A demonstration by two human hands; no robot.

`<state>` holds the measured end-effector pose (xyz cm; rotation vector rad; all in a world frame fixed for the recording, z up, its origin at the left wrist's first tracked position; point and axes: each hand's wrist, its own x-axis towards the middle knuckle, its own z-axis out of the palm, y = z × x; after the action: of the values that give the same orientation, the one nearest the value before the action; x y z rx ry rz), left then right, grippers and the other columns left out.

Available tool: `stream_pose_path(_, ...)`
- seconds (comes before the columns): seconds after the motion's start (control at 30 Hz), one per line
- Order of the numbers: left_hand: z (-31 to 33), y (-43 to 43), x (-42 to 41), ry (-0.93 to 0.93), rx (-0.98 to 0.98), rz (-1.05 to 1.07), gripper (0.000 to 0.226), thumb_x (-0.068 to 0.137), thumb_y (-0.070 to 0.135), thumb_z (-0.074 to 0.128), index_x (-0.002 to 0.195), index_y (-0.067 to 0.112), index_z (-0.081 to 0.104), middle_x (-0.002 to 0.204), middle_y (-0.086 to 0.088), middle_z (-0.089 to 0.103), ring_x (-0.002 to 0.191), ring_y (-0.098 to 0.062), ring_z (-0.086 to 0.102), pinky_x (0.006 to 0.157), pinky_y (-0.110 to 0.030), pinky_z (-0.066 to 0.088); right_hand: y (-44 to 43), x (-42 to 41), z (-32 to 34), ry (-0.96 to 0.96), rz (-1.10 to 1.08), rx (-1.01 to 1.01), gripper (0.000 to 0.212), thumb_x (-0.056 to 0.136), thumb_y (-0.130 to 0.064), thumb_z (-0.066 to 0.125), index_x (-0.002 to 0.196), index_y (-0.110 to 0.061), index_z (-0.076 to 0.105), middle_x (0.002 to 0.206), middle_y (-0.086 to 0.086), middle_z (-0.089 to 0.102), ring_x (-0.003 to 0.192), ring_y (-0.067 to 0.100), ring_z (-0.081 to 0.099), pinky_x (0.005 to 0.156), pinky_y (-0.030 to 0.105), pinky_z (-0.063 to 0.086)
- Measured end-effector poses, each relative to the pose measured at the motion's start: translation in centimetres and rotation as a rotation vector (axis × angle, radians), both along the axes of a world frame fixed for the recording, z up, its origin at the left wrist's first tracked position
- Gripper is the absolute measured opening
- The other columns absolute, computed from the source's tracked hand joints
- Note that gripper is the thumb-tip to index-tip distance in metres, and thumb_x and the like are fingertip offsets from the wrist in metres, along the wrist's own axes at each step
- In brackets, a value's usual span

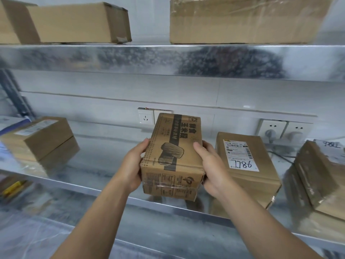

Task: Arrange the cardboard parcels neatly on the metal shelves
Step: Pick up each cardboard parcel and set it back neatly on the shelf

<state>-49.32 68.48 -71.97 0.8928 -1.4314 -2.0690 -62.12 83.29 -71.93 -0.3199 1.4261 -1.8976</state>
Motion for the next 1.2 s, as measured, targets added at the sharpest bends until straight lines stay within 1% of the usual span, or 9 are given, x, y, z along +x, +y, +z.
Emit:
stream_pose_path(0.1, -0.2, -1.0, 0.3, -0.075, -0.109, 0.046, 0.032, 0.106, 0.023, 0.047, 0.110, 0.006, 0.073, 0.107, -0.016, 0.076, 0.091, -0.028, 0.068, 0.082, -0.037, 0.051, 0.3, -0.5, 0.1, -0.049, -0.021, -0.042, 0.037, 0.102, -0.026, 0.061, 0.138, -0.032, 0.055, 0.100, -0.001, 0.080, 0.093, 0.024, 0.075, 0.078, 0.043, 0.061)
stream_pose_path(0.17, -0.2, -1.8, 0.8, -0.152, -0.191, 0.063, 0.027, 0.103, 0.011, 0.049, 0.115, 0.002, 0.072, 0.111, -0.023, 0.074, 0.095, -0.033, 0.067, 0.087, -0.040, 0.052, 0.4, -0.4, 0.1, -0.083, -0.023, -0.064, 0.043, 0.101, -0.024, 0.061, 0.141, -0.036, 0.052, 0.100, 0.000, 0.080, 0.088, 0.023, 0.076, 0.071, 0.041, 0.061)
stream_pose_path(0.33, 0.5, -2.3, 1.4, -0.166, -0.132, -0.015, 0.030, 0.100, 0.035, 0.060, 0.129, 0.034, 0.064, 0.120, -0.006, 0.071, 0.106, -0.023, 0.063, 0.091, -0.039, 0.048, 0.3, -0.7, -1.5, -0.224, -0.025, -0.102, 0.050, 0.105, -0.017, 0.052, 0.148, -0.041, 0.046, 0.102, 0.000, 0.080, 0.080, 0.023, 0.077, 0.066, 0.038, 0.058)
stream_pose_path(0.43, 0.9, -2.3, 1.9, -0.129, 0.052, -0.074, 0.038, 0.095, 0.041, 0.062, 0.126, 0.020, 0.066, 0.112, -0.009, 0.073, 0.090, -0.024, 0.071, 0.084, -0.038, 0.055, 0.2, -0.4, -2.4, -0.243, -0.007, -0.093, 0.055, 0.106, -0.012, 0.042, 0.149, -0.046, 0.044, 0.106, 0.004, 0.079, 0.081, 0.026, 0.077, 0.066, 0.039, 0.059)
stream_pose_path(0.57, 1.1, -2.1, 2.2, -0.099, 0.093, -0.067, 0.038, 0.096, 0.042, 0.059, 0.115, 0.012, 0.073, 0.100, -0.009, 0.076, 0.081, -0.025, 0.071, 0.083, -0.037, 0.051, 0.1, -0.2, -2.6, -0.168, 0.020, 0.038, 0.057, 0.103, -0.001, 0.031, 0.137, -0.037, 0.059, 0.094, 0.015, 0.075, 0.060, 0.022, 0.069, 0.047, 0.028, 0.052)
stream_pose_path(0.7, 1.2, -1.5, 1.7, -0.074, 0.080, -0.047, 0.045, 0.102, 0.050, 0.048, 0.100, 0.015, 0.076, 0.094, -0.007, 0.075, 0.079, -0.023, 0.071, 0.077, -0.035, 0.053, -0.7, 0.7, -2.2, -0.021, 0.087, 0.210, 0.032, 0.109, -0.033, 0.042, 0.131, -0.029, 0.064, 0.116, 0.011, 0.073, 0.100, 0.026, 0.068, 0.081, 0.039, 0.057)
stream_pose_path(0.77, 1.2, -0.7, 1.4, -0.098, 0.067, -0.066, 0.050, 0.103, 0.053, 0.045, 0.099, 0.014, 0.076, 0.094, -0.007, 0.077, 0.077, -0.022, 0.074, 0.075, -0.035, 0.054, -1.1, 1.1, -2.0, -0.033, 0.102, 0.240, 0.047, 0.102, -0.062, 0.044, 0.124, -0.028, 0.069, 0.118, 0.006, 0.075, 0.113, 0.027, 0.068, 0.100, 0.047, 0.053)
stream_pose_path(1.07, 1.1, 0.2, 1.0, -0.118, 0.015, -0.093, 0.050, 0.103, 0.055, 0.043, 0.104, 0.016, 0.075, 0.094, -0.005, 0.079, 0.076, -0.018, 0.077, 0.070, -0.034, 0.054, -1.5, 0.8, -1.8, -0.002, 0.095, 0.305, 0.072, 0.093, -0.081, 0.036, 0.126, -0.027, 0.070, 0.119, 0.004, 0.076, 0.117, 0.027, 0.068, 0.112, 0.049, 0.046)
stream_pose_path(1.2, 1.7, -0.6, 1.3, -0.049, -0.055, -0.071, 0.046, 0.096, 0.061, 0.053, 0.117, 0.028, 0.075, 0.115, -0.004, 0.076, 0.109, -0.023, 0.072, 0.102, -0.043, 0.051, -1.2, -0.1, -0.6, 0.137, 0.149, 0.365, 0.076, 0.088, -0.085, 0.039, 0.142, -0.035, 0.058, 0.144, -0.001, 0.061, 0.133, 0.023, 0.054, 0.118, 0.053, 0.036)
